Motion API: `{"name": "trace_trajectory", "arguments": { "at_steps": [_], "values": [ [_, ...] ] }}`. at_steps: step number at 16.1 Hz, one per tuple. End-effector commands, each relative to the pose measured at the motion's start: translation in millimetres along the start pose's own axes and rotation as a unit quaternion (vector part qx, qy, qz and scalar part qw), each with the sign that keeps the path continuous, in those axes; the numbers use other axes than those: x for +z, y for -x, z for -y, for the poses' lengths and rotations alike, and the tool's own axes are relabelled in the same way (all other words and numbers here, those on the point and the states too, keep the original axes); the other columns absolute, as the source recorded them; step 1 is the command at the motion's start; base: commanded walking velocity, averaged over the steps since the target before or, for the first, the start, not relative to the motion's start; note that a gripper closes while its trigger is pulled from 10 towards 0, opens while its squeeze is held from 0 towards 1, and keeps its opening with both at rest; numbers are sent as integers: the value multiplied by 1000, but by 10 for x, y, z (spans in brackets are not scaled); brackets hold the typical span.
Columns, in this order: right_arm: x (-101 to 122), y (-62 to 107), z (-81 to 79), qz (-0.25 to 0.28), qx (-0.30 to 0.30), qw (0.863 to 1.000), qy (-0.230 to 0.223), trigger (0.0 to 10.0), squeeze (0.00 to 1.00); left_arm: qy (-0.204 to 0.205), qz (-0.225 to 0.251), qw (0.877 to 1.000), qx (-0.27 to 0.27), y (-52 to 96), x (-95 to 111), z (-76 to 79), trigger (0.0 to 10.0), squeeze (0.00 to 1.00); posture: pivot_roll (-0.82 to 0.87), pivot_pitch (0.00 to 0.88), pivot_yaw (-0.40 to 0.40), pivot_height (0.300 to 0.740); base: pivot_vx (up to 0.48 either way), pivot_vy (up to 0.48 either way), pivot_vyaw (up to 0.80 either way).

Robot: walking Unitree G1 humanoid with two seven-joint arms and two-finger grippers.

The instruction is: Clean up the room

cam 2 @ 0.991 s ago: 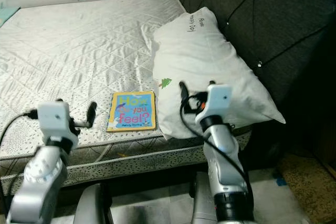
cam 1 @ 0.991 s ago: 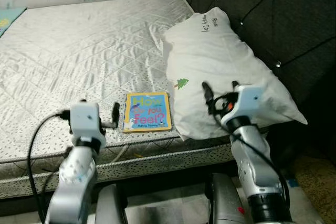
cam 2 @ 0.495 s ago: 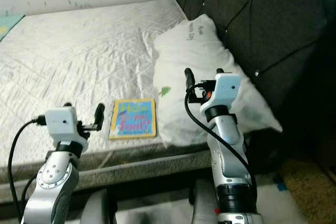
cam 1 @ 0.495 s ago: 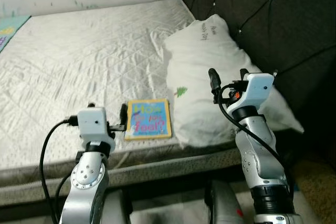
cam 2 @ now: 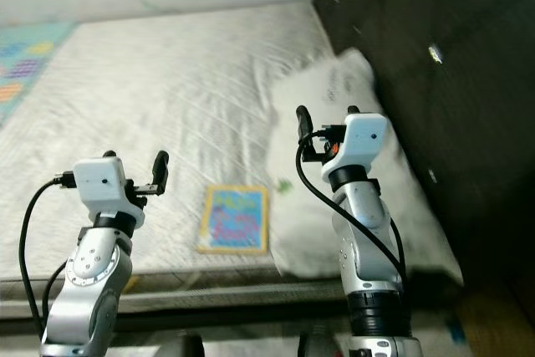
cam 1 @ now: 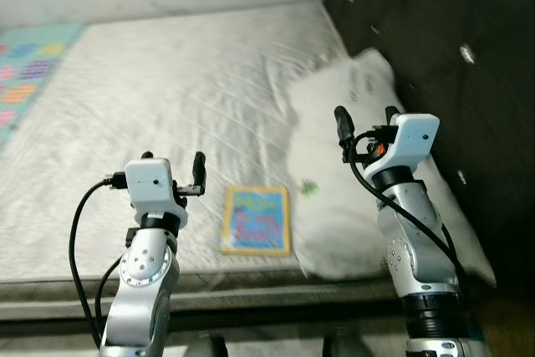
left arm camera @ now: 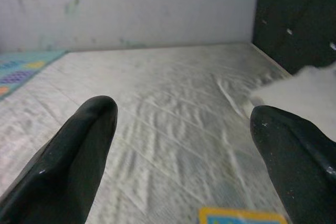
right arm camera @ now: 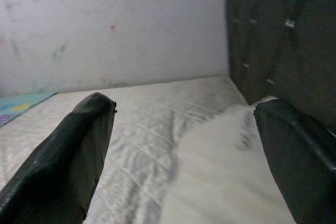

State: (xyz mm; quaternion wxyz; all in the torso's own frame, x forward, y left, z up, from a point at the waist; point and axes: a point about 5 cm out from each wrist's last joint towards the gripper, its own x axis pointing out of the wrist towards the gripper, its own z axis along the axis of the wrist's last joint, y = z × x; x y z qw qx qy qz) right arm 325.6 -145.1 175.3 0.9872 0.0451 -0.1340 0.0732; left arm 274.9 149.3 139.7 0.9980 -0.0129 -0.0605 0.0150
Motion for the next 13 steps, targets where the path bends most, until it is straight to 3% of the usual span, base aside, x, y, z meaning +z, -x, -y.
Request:
{"name": "trace_trajectory", "arguments": {
  "at_steps": [1, 13],
  "values": [
    [18, 2, -39, 4, 2, 1000, -3, 10000, 0, -9, -2, 1000, 0, -7, -8, -65, 10000, 0, -182, 0, 92, 740, 0, 0, 0],
    [-13, 31, 51, -2, -15, 1000, 11, 10000, 0, 21, -9, 999, -31, -53, -25, 79, 10000, 0, -186, 0, 101, 740, 0, 0, 0]
  ]
}}
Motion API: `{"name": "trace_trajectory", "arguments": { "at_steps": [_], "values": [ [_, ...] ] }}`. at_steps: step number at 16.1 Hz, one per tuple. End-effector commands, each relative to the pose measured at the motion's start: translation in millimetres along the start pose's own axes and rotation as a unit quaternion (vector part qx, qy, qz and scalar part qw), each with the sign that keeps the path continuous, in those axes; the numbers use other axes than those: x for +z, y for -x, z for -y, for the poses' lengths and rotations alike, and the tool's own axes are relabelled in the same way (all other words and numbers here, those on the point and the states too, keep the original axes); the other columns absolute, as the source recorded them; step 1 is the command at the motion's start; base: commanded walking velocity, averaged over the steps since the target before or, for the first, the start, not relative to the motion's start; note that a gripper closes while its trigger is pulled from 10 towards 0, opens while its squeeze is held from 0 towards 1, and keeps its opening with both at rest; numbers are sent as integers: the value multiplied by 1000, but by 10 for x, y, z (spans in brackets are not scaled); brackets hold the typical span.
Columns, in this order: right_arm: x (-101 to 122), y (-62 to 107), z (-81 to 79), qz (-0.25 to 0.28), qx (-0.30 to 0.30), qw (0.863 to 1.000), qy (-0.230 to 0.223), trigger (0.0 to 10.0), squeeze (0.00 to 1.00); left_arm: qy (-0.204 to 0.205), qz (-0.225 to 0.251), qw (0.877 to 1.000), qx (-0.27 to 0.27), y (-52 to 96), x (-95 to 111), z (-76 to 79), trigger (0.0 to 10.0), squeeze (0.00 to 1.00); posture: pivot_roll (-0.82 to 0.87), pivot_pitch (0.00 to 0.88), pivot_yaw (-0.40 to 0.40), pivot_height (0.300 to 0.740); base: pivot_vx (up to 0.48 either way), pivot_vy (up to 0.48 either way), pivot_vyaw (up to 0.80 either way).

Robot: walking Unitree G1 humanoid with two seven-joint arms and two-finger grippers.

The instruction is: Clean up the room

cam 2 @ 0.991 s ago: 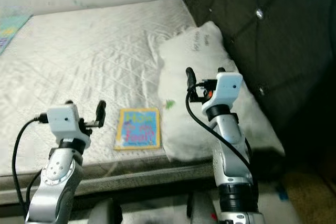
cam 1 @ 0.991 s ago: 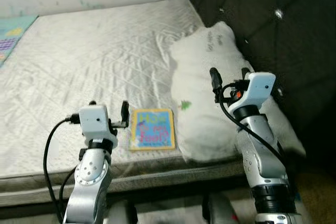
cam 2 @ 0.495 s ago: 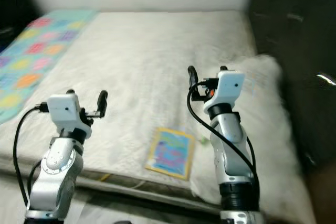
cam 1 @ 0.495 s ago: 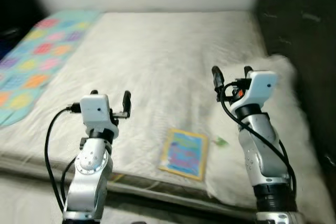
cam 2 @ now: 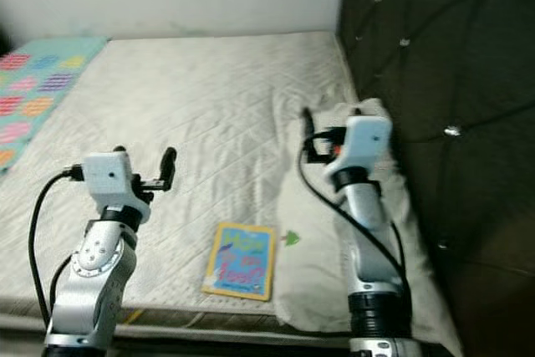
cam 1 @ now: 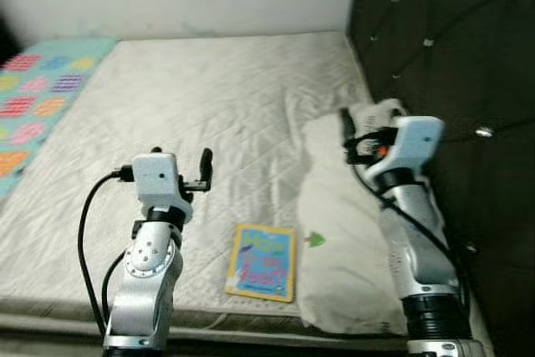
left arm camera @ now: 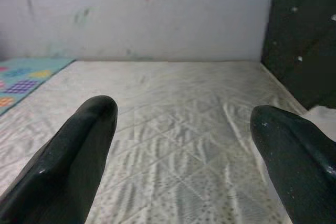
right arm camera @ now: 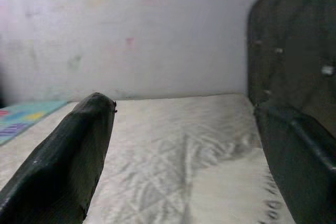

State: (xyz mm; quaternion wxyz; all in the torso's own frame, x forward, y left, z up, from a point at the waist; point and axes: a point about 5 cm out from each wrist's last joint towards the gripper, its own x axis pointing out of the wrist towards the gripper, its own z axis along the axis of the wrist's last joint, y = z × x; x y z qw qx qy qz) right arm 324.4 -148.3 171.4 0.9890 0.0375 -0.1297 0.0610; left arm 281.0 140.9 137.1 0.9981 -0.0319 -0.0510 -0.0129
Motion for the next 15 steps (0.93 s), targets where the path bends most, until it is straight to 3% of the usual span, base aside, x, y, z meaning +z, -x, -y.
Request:
{"name": "trace_trajectory", "arguments": {
  "at_steps": [1, 6, 8, 10, 12, 15],
  "values": [
    [12, 14, 28, 1, -3, 1000, 3, 10000, 0, 10, 0, 1000, -10, 3, 10, 22, 10000, 0, -185, 0, 101, 740, 0, 0, 0],
    [-67, 27, 40, -20, -6, 1000, 10, 10000, 0, 23, -4, 1000, -9, -7, -11, 21, 10000, 0, -183, 0, 101, 740, 0, 0, 0],
    [-168, 32, 67, -48, -27, 997, 45, 10000, 0, 27, -6, 1000, -11, -16, -11, 31, 10000, 0, -181, 0, 101, 740, 0, 0, 0],
    [-213, 43, 76, -64, -36, 997, 23, 10000, 0, 28, -1, 999, -24, -13, 2, 51, 10000, 0, -182, 0, 101, 740, 0, 0, 0],
    [-206, 41, 100, -65, -39, 997, 33, 10000, 0, 28, 1, 999, -30, -9, 13, 78, 10000, 0, -184, 0, 102, 740, 0, 0, 0],
    [-237, 39, 138, -78, -43, 995, 47, 10000, 0, 30, 1, 999, -32, -11, 17, 84, 10000, 0, -184, 0, 102, 740, 0, -283, 0]
  ]
}}
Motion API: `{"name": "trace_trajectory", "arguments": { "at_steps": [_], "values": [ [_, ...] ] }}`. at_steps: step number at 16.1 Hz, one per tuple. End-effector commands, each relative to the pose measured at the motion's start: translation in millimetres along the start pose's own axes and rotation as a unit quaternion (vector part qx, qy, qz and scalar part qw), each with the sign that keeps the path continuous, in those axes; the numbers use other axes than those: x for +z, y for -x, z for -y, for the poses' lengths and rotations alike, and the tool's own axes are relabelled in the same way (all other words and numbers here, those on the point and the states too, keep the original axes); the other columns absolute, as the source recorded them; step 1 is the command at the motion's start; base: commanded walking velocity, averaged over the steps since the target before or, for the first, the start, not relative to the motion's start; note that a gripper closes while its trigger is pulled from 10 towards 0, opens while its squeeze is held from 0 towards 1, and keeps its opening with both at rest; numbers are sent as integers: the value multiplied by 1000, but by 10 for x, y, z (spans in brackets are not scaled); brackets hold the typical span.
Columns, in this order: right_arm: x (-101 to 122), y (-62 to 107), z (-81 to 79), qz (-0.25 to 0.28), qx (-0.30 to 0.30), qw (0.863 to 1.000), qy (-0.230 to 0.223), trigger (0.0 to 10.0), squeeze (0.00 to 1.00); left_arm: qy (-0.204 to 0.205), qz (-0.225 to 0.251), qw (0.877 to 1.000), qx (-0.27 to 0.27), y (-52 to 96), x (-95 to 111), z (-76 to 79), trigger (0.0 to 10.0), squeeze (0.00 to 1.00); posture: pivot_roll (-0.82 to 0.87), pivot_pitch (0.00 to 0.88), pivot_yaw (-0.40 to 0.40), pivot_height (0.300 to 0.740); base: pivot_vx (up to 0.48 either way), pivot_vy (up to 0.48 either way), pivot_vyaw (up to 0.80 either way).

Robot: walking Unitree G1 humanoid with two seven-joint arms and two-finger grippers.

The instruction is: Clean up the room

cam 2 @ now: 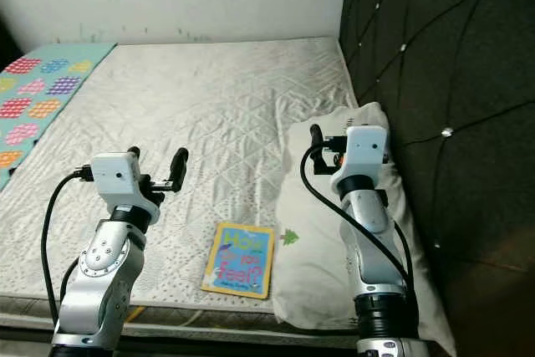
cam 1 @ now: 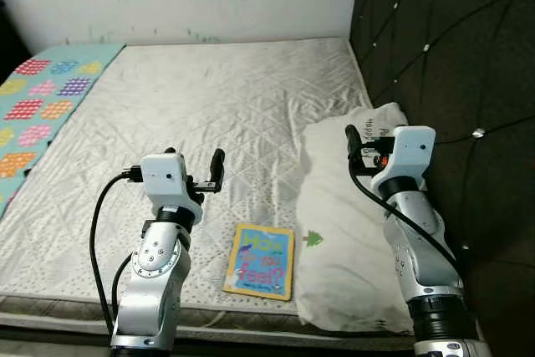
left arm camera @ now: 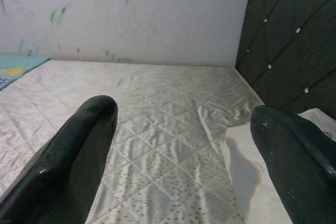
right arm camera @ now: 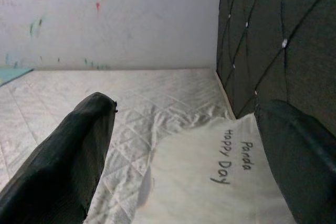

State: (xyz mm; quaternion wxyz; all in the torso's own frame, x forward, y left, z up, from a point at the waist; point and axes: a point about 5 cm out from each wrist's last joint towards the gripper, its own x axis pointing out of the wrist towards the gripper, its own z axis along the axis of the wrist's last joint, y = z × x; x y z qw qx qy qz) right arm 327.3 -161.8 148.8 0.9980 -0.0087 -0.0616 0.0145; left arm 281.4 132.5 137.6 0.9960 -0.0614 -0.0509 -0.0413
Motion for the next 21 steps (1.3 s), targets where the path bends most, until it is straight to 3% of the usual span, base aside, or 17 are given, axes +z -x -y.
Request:
{"name": "trace_trajectory", "arguments": {
  "at_steps": [1, 2, 5, 8, 15, 21],
  "values": [
    [-28, -5, -15, -7, -5, 1000, 16, 10000, 0, 1, 0, 1000, -5, -9, 18, 2, 10000, 0, -187, 0, 100, 740, 0, -356, 0],
    [-38, -2, -26, -5, -5, 1000, 22, 10000, 0, 2, -1, 1000, -5, -9, 15, 2, 10000, 0, -190, 0, 100, 740, 0, -356, 0],
    [-46, 14, -51, -6, -1, 1000, -16, 10000, 0, 6, -1, 1000, -5, -11, 10, 7, 10000, 0, -191, 0, 101, 740, 0, -405, 0],
    [-80, 22, -70, -22, 11, 1000, 6, 10000, 0, 17, 1, 1000, -4, -11, 11, 8, 10000, 0, -191, 0, 101, 740, 0, -472, 0],
    [-128, 60, -77, -30, 29, 998, -36, 10000, 0, 41, -2, 999, -2, -16, -1, 16, 10000, 0, -197, 0, 98, 740, 0, 0, 0],
    [-111, 56, -86, -29, 40, 997, -58, 10000, 0, 49, -4, 999, -7, -30, -3, 22, 10000, 0, -198, 0, 99, 740, 0, 416, 0]
  ]
}}
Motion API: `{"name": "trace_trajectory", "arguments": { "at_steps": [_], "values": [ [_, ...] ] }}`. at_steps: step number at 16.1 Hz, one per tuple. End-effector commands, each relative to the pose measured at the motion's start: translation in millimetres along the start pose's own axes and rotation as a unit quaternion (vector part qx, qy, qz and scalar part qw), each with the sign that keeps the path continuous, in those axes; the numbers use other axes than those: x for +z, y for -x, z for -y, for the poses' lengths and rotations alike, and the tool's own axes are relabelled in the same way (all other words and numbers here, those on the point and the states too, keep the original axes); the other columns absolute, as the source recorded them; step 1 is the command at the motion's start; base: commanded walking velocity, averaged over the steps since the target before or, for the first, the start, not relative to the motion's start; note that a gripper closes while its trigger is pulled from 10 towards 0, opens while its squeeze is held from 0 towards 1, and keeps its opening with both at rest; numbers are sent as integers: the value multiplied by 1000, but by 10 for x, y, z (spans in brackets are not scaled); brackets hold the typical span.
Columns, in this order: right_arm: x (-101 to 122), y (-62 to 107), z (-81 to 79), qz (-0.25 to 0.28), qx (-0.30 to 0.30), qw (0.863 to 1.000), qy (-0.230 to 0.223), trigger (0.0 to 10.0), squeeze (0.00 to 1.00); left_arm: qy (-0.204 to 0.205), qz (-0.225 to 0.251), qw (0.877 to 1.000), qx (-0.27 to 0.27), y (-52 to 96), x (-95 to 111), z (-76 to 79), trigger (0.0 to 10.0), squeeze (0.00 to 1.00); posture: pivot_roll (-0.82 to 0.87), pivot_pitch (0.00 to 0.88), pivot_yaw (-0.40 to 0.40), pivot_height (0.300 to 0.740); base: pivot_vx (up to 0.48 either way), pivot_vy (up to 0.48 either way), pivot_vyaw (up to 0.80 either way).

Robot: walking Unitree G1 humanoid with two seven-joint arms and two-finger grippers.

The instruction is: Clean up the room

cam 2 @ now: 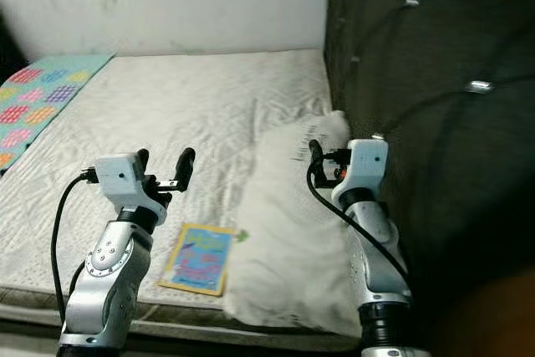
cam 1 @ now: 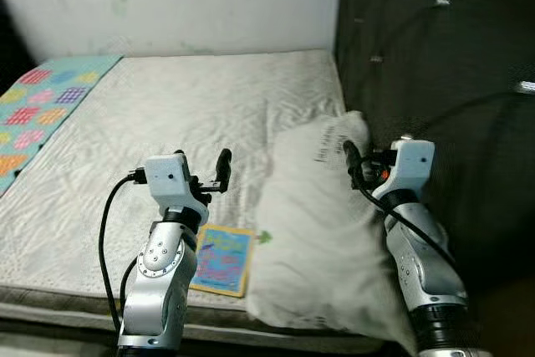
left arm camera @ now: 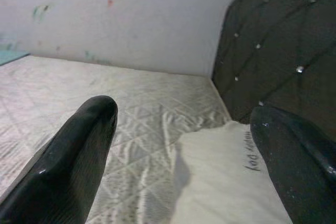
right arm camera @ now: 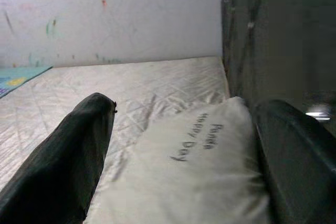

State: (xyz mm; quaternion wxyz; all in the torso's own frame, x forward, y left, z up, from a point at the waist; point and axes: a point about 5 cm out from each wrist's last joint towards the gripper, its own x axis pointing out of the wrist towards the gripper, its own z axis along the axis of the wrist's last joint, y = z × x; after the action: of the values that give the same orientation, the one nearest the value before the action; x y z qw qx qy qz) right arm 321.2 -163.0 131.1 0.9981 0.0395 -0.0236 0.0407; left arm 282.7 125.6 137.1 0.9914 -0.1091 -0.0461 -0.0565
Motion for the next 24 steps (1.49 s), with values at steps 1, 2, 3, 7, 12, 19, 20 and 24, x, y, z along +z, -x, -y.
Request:
{"name": "trace_trajectory", "arguments": {
  "at_steps": [1, 2, 3, 7, 12, 19, 20, 24],
  "values": [
    [48, -25, -101, 6, 19, 1000, -6, 10000, 0, 1, -1, 1000, 6, -12, 16, -41, 10000, 0, -198, 0, 99, 740, 0, 480, 0],
    [43, -23, -106, 4, 21, 1000, -5, 10000, 0, 1, -1, 1000, 5, -12, 15, -40, 10000, 0, -198, 0, 99, 740, 0, 480, -506],
    [37, -22, -111, 3, 22, 1000, -5, 10000, 0, 1, -2, 1000, 6, -9, 10, -44, 10000, 0, -199, 0, 98, 740, 0, 480, -800],
    [32, -18, -118, 3, 27, 1000, -8, 10000, 0, 3, -7, 1000, 11, 2, -2, -66, 10000, 0, -197, 0, 97, 740, 0, 480, -323],
    [24, -17, -136, 0, 32, 999, -6, 10000, 0, 3, -8, 1000, 11, 1, -6, -62, 10000, 0, -197, 0, 97, 740, 0, 480, 0],
    [15, -3, -177, 4, 49, 999, 15, 10000, 0, 2, -9, 1000, 14, -2, -3, -64, 10000, 0, -195, 0, 99, 740, 0, 480, 74],
    [12, -1, -179, 3, 49, 999, 15, 10000, 0, 3, -9, 1000, 15, -2, -2, -65, 10000, 0, -195, 0, 99, 740, 0, 480, 800],
    [3, 0, -174, 1, 50, 999, 15, 10000, 0, 3, -10, 1000, 17, -3, -4, -68, 10000, 0, -194, 0, 97, 740, 0, 480, 444]
  ]
}}
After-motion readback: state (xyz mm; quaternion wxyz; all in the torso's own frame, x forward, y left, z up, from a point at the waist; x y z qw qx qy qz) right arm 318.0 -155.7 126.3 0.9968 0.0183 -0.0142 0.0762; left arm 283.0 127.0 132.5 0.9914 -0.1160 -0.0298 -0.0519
